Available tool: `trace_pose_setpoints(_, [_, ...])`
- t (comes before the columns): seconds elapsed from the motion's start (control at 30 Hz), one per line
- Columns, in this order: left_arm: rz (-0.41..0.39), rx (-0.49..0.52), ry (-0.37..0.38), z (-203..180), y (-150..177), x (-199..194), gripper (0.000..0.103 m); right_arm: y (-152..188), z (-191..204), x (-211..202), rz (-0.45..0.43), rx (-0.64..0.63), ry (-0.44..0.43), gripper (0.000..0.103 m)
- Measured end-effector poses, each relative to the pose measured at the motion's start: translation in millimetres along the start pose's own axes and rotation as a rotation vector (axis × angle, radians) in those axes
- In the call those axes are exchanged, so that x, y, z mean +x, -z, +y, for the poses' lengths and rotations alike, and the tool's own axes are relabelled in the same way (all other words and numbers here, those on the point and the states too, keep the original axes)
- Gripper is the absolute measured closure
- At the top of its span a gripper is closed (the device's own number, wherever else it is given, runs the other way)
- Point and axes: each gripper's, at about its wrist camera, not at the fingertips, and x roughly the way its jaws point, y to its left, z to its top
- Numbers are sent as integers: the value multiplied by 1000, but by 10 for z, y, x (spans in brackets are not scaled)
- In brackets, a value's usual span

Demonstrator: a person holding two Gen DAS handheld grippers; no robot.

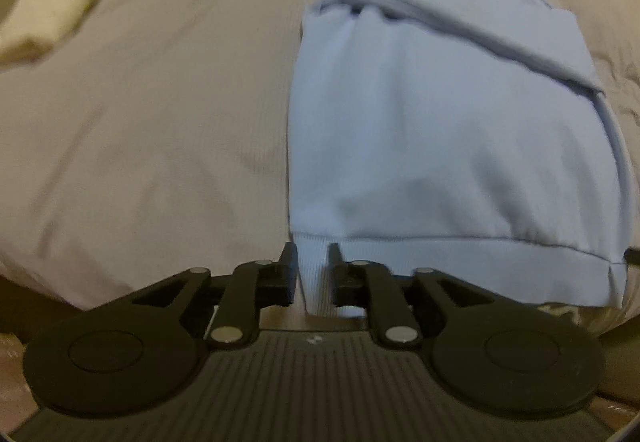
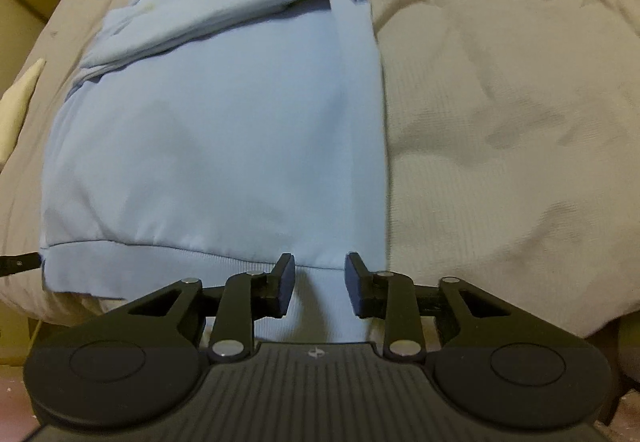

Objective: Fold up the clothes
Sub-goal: 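Open both grippers and lift them away from the folded sweatshirt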

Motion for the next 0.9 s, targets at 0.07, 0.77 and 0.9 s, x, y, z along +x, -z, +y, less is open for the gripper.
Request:
trace_pose_setpoints(0.07, [-44,38,-5,-68,-104,5,77,-34,-13,-110,-62,1,-12,51])
trace_pose_setpoints(0.77, [-330,134,-68,-242,314,147,68,597,43,-78,-517,54,-45,28])
trace_pose_setpoints(0.9, [-369,130,-34,-163,640,-144,68,1010,182,-436,-602,55,-29,18])
